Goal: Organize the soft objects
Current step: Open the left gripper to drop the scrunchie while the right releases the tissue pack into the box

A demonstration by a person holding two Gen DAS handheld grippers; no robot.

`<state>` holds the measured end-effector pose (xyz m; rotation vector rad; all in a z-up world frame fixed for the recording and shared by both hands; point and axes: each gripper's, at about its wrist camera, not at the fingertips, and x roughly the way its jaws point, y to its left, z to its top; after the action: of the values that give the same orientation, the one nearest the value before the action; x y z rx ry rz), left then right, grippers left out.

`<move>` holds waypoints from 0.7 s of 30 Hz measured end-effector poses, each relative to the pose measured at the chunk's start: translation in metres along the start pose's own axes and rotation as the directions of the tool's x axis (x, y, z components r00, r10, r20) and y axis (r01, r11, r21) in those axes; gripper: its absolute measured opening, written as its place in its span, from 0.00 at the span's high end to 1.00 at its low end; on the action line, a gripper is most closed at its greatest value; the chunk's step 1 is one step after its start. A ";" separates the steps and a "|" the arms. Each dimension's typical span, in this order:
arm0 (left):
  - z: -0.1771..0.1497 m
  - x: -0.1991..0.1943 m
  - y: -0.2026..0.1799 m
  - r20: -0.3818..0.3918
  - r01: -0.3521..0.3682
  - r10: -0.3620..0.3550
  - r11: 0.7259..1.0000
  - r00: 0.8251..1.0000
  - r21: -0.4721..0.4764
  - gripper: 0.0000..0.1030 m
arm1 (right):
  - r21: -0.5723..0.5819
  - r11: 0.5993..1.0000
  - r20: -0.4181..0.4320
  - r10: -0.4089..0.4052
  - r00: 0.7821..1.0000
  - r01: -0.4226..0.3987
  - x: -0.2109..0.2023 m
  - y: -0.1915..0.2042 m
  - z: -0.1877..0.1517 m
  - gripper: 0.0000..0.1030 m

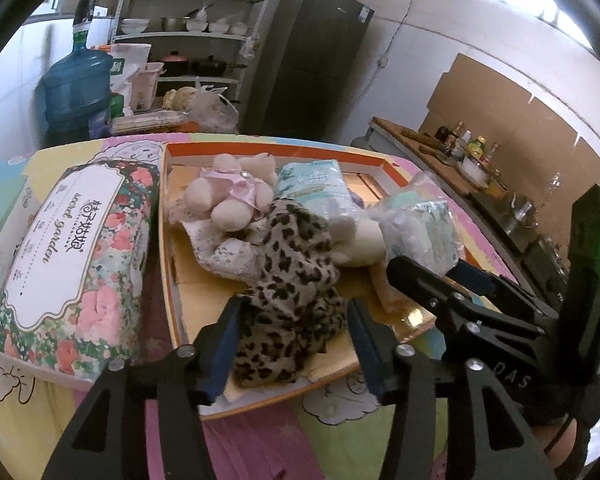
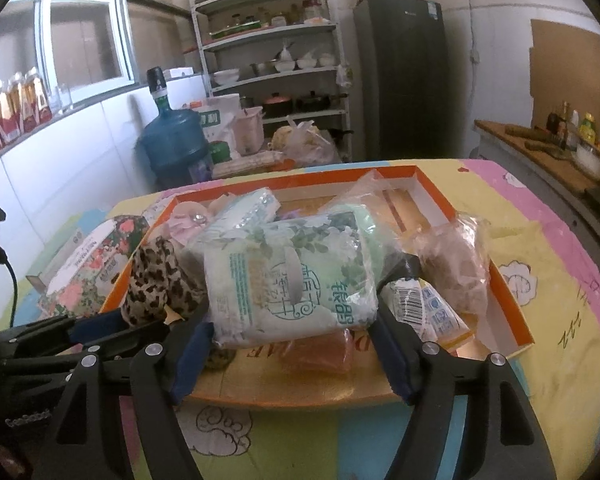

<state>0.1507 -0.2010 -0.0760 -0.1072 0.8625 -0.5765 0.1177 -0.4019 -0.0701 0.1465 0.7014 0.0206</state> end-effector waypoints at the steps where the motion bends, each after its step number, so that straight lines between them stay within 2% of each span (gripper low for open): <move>1: -0.001 -0.002 -0.001 0.002 0.001 -0.001 1.000 1.000 0.006 0.42 | 0.005 1.000 0.002 0.006 1.000 -0.006 -0.002 -0.001 0.000 0.25; 4: -0.005 -0.009 -0.007 0.022 -0.021 0.021 0.999 1.000 0.031 0.32 | 0.016 0.999 0.007 0.031 0.999 -0.032 -0.006 -0.005 0.000 0.24; 13: -0.014 -0.035 -0.012 0.073 -0.067 0.063 0.997 0.995 0.047 0.32 | 0.024 0.996 0.027 0.090 0.996 -0.091 -0.016 -0.001 -0.001 0.20; 21: -0.016 -0.047 -0.012 0.090 -0.078 0.074 0.996 0.993 0.045 0.31 | 0.029 0.996 0.037 0.078 0.996 -0.079 -0.024 0.003 -0.002 0.20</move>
<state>0.1101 -0.1847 -0.0505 -0.0546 0.7632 -0.5175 0.0979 -0.4008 -0.0557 0.2033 0.6600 0.0823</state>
